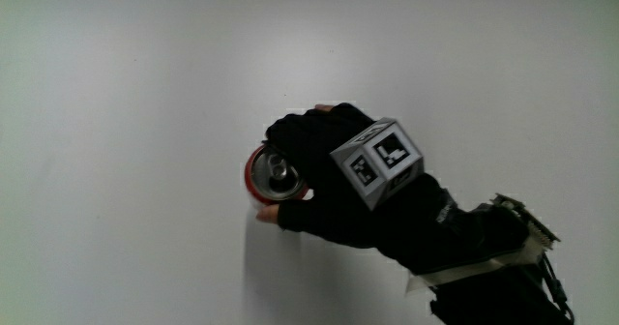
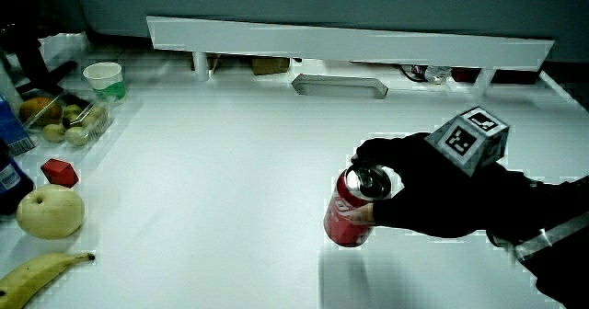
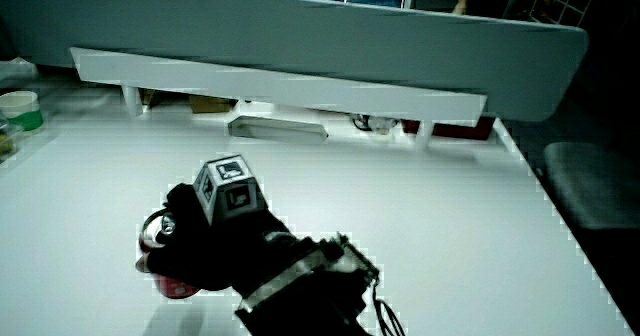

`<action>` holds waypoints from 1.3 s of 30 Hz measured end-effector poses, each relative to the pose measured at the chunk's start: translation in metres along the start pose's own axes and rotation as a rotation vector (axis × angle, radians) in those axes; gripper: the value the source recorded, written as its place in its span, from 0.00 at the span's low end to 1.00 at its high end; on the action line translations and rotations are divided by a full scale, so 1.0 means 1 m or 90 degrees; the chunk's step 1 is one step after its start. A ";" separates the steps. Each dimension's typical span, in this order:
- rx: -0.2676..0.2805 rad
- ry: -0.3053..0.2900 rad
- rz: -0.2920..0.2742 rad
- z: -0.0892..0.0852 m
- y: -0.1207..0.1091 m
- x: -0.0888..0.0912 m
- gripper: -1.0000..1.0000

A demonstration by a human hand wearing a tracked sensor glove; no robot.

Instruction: Place cola

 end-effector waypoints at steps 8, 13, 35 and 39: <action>-0.008 -0.048 0.030 -0.021 0.006 -0.020 0.50; -0.014 -0.039 0.038 -0.030 0.007 -0.024 0.50; -0.049 0.010 0.035 -0.034 0.008 -0.018 0.31; -0.049 0.027 0.038 -0.030 0.005 -0.017 0.19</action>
